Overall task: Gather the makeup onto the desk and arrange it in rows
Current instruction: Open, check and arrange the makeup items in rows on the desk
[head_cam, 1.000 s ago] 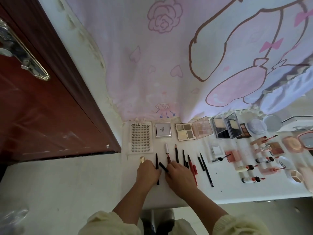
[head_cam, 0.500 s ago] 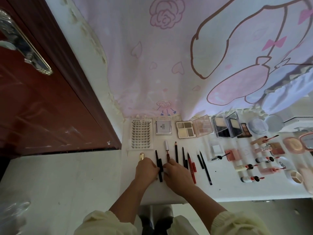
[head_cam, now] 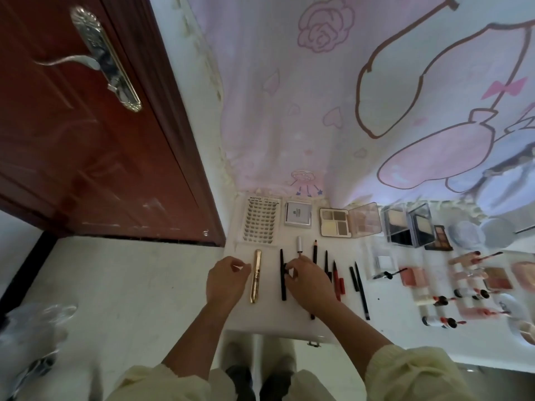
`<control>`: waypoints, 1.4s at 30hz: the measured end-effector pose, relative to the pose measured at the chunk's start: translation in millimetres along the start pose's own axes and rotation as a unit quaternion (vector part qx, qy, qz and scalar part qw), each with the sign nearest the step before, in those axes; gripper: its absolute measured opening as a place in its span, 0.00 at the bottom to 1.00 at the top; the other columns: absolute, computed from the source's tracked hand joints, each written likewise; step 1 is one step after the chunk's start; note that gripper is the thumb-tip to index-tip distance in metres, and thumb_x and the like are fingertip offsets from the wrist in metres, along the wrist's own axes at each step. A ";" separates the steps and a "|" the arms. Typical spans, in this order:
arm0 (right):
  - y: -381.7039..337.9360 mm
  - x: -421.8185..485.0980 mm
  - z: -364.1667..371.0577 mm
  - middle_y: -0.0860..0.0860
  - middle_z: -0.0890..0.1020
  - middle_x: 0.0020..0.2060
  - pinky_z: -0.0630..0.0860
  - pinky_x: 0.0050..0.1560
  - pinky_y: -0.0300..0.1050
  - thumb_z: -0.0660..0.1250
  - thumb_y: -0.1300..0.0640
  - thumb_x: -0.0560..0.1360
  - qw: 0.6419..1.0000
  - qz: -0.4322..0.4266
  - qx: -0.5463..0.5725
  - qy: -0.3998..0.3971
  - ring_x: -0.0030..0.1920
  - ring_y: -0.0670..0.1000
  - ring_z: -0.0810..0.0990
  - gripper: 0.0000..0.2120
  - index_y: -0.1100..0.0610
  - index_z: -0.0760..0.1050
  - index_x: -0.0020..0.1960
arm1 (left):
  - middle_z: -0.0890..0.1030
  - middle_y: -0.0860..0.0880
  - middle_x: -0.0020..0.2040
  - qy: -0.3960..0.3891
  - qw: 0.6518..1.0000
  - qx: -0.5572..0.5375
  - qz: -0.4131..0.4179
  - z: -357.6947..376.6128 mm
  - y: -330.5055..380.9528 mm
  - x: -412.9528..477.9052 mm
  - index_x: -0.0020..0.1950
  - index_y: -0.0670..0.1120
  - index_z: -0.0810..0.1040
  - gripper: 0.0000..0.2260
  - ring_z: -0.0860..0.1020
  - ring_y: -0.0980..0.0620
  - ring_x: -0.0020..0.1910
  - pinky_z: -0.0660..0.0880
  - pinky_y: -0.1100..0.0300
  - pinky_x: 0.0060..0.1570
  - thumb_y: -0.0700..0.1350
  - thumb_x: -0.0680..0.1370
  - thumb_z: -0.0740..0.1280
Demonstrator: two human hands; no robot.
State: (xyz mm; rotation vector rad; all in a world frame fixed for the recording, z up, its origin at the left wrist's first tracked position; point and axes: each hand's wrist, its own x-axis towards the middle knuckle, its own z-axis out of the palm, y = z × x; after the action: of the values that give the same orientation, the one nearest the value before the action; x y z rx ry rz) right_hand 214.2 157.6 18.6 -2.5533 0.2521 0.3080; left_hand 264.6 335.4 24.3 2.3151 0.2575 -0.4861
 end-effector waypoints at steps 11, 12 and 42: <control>-50.6 42.1 19.3 0.49 0.78 0.34 0.73 0.38 0.40 0.66 0.50 0.76 0.982 0.151 0.109 -0.016 0.35 0.47 0.76 0.11 0.57 0.76 0.41 | 0.74 0.55 0.32 -0.162 0.974 0.153 0.039 2.8 -17.0 8.3 0.36 0.50 0.75 0.16 0.73 0.57 0.32 0.63 0.65 0.29 0.60 0.68 0.74; -56.1 46.6 22.6 0.49 0.75 0.30 0.71 0.34 0.40 0.66 0.48 0.76 0.978 0.172 0.116 -0.013 0.32 0.47 0.73 0.13 0.57 0.73 0.39 | 0.74 0.55 0.31 -0.181 0.970 0.158 0.048 -0.1 -18.1 13.5 0.35 0.50 0.76 0.15 0.74 0.57 0.32 0.64 0.65 0.29 0.59 0.69 0.74; -93.3 22.1 -13.4 0.52 0.76 0.25 0.64 0.25 0.38 0.69 0.58 0.74 0.887 0.261 0.380 0.021 0.22 0.46 0.68 0.13 0.63 0.77 0.34 | 0.81 0.47 0.46 -0.247 0.939 0.110 0.213 -40.2 -2.1 36.5 0.49 0.45 0.77 0.07 0.79 0.48 0.45 0.77 0.50 0.49 0.42 0.78 0.60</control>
State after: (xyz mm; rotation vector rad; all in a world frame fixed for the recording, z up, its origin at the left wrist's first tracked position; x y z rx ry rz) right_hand 260.0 225.3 70.5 -1.6777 0.8908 0.2767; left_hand 307.8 366.9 33.9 2.2746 -0.5561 -0.8777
